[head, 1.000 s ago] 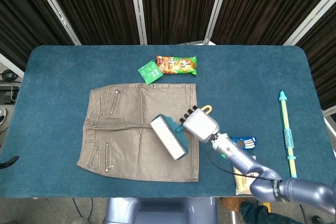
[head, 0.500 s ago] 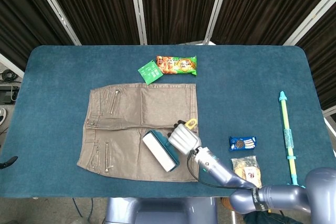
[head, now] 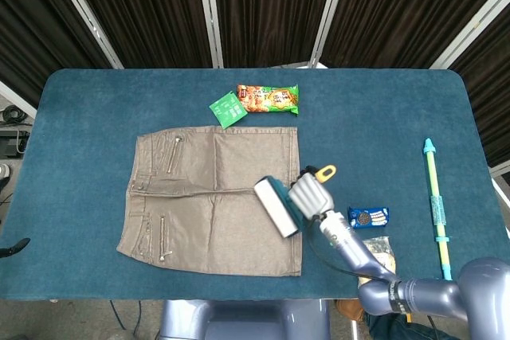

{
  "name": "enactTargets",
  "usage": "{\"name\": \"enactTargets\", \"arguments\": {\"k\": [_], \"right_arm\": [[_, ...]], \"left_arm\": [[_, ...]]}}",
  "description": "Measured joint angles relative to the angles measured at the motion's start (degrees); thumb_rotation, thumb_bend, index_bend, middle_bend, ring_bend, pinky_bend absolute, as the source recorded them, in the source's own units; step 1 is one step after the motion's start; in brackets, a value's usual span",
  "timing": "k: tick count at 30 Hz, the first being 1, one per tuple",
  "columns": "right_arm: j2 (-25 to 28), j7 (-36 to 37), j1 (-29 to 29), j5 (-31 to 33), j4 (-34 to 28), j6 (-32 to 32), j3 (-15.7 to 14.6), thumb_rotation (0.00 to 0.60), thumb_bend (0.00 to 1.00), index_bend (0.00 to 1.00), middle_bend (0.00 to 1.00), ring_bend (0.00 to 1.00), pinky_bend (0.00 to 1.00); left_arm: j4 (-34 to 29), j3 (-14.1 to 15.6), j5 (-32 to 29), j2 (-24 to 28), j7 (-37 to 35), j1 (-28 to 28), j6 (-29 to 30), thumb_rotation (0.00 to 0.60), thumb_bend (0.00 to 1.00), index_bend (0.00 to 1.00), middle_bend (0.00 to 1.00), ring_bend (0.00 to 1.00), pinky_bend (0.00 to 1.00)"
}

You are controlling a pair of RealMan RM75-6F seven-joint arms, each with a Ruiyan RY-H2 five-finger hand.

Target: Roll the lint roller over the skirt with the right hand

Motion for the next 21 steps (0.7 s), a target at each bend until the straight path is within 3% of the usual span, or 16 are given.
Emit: {"name": "enactTargets", "arguments": {"k": [9,21], "right_arm": [[1.5,0.5,-0.4,0.1,0.5,-0.1,-0.4,0.6,0.97,0.48,0.55,0.43,0.47],[-0.3,-4.2,1.0,-2.5,-6.0,0.5,-1.3,0.6,0.98,0.48,0.55,0.43,0.47]], "left_arm": [[-0.5,0.1,0.2,-0.1,0.7,-0.2,-0.1,0.6,0.0,0.0,0.0,0.0,0.0],[-0.2,0.0,-0.1,0.0,0.2,-0.2,-0.3,0.6,0.0,0.0,0.0,0.0,0.0]]}}
